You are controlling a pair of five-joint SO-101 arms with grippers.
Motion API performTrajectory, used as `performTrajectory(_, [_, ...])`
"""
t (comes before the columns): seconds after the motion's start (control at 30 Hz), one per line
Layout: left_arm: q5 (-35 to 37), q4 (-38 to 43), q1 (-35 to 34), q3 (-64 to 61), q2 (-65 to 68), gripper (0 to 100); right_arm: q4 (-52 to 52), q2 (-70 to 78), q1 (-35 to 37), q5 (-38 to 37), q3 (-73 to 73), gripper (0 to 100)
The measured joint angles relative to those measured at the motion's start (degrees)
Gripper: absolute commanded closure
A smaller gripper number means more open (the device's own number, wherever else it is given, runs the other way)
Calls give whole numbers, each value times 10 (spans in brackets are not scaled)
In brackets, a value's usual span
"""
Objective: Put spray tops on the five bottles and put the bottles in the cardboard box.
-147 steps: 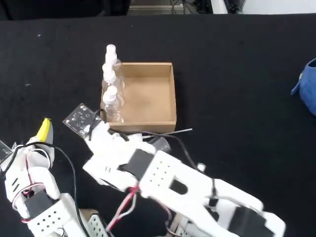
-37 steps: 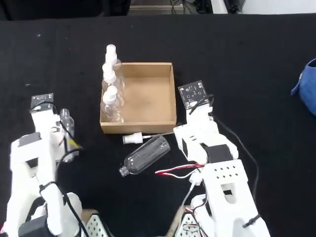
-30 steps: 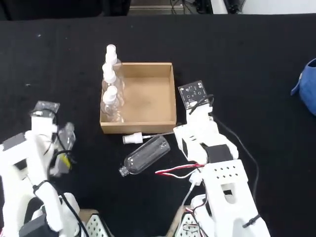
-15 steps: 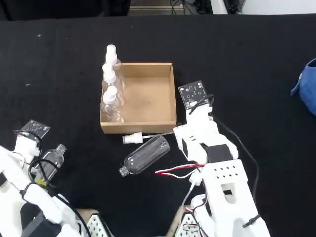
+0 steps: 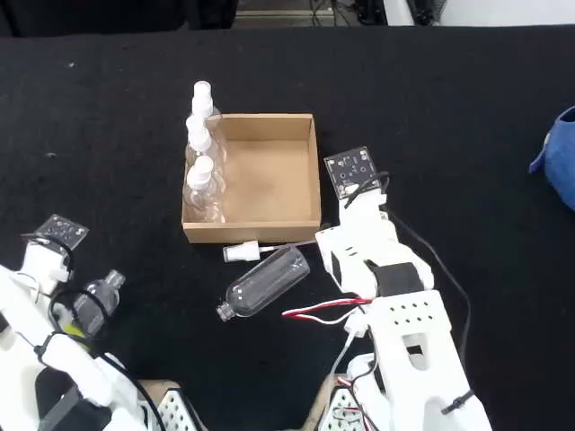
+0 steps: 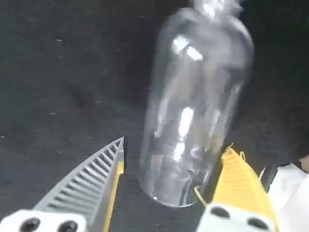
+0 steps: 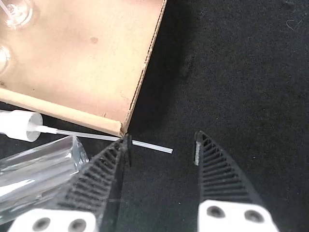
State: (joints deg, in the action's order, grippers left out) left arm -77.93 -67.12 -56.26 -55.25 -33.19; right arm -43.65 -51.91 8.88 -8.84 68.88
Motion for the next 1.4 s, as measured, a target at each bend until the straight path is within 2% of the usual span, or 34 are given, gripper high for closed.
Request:
performTrajectory(0.33, [0, -1, 11, 11, 0, 812, 0, 0, 0, 0, 0, 815])
performTrajectory(0.5, [-35, -1, 11, 11, 0, 812, 0, 0, 0, 0, 0, 815])
performTrajectory(0.67, [-36, 0, 11, 11, 0, 812, 0, 0, 0, 0, 0, 815])
performTrajectory(0.87, [-36, 3, 11, -25, 0, 812, 0, 0, 0, 0, 0, 815])
performTrajectory(1.03, [-36, 89, 11, -79, 0, 813, 0, 0, 0, 0, 0, 815])
performTrajectory(1.1, [-36, 104, 11, -81, 0, 849, 0, 0, 0, 0, 0, 815])
performTrajectory(1.17, [-37, 105, 11, -81, 0, 960, 0, 0, 0, 0, 0, 815])
performTrajectory(1.2, [-37, 107, 11, -81, 0, 983, 0, 0, 0, 0, 0, 815])
performTrajectory(1.23, [-37, 108, 11, -81, 0, 953, 0, 0, 0, 0, 0, 815])
performTrajectory(1.33, [-37, 97, 11, -79, 0, 972, 0, 0, 0, 0, 0, 815])
performTrajectory(1.4, [-37, 56, 11, -64, 0, 970, 0, 0, 0, 0, 0, 815])
